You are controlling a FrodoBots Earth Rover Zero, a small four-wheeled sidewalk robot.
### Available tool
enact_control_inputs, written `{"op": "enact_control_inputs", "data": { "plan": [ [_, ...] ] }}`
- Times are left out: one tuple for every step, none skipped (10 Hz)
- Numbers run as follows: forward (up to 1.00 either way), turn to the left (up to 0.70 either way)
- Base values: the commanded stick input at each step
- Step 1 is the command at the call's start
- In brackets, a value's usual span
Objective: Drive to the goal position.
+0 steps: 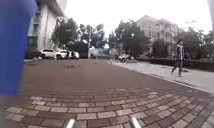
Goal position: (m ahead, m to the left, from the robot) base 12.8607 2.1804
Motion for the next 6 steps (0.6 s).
{"op": "enact_control_inputs", "data": {
  "plan": [
    [0.70,0.00],
    [0.70,0.00],
    [0.70,0.00],
    [0.70,0.00],
    [0.70,0.00],
    [0.70,0.00]
  ]
}}
